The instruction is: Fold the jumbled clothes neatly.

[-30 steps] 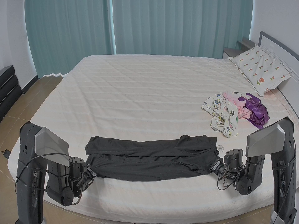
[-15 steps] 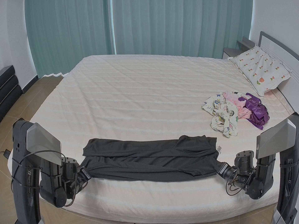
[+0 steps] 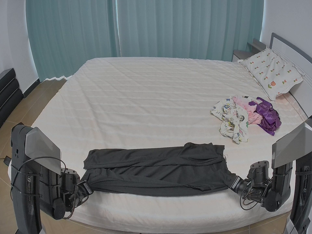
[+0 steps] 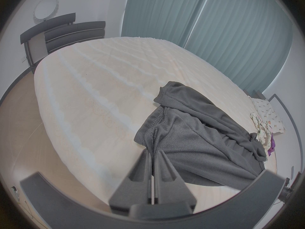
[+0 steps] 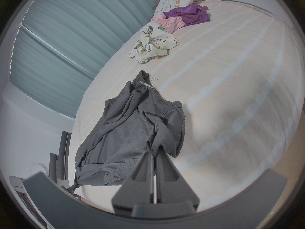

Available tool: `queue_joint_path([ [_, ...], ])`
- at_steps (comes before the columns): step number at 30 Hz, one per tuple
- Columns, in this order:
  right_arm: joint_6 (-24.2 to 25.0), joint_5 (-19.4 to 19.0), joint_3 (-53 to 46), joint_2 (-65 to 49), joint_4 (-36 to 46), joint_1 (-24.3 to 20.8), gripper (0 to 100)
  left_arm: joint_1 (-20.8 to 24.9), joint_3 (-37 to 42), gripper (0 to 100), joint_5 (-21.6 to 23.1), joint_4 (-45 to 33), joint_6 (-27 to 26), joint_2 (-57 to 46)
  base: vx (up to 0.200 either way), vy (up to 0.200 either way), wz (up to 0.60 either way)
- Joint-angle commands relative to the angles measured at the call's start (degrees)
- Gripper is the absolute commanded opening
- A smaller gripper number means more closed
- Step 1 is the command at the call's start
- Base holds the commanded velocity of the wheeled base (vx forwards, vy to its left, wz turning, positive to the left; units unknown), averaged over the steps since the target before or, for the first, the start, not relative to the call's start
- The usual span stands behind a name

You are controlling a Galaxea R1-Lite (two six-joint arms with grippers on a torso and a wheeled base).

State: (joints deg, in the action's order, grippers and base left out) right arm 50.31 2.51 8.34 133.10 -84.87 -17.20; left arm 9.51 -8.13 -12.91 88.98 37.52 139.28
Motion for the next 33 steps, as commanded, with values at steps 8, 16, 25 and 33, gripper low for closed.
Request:
queue_joint_path([
  [8, -2.1, -0.4, -0.6, 4.1, -3.3, 0.0, 100, -0.3, 2.2, 100, 2.0, 0.4, -1.7, -0.8, 0.000, 0.000, 0.00],
  [16, -2.1, -0.2, 0.0, 0.1, -4.9, 2.0, 100, -4.9, 1.2, 100, 6.4, 0.4, -1.5, -9.6, 0.000, 0.000, 0.00],
  [25, -3.0, -0.6, 1.4, -2.0, -4.8, 3.1, 100, -4.1, -4.1, 100, 12.4, -0.7, -1.1, -11.0, 0.000, 0.000, 0.00],
  [33, -4.2, -4.1, 3.1, -1.0, -4.8, 4.6, 100, -3.6, -7.8, 100, 17.9, -1.9, -7.6, -4.0, 0.000, 0.000, 0.00],
])
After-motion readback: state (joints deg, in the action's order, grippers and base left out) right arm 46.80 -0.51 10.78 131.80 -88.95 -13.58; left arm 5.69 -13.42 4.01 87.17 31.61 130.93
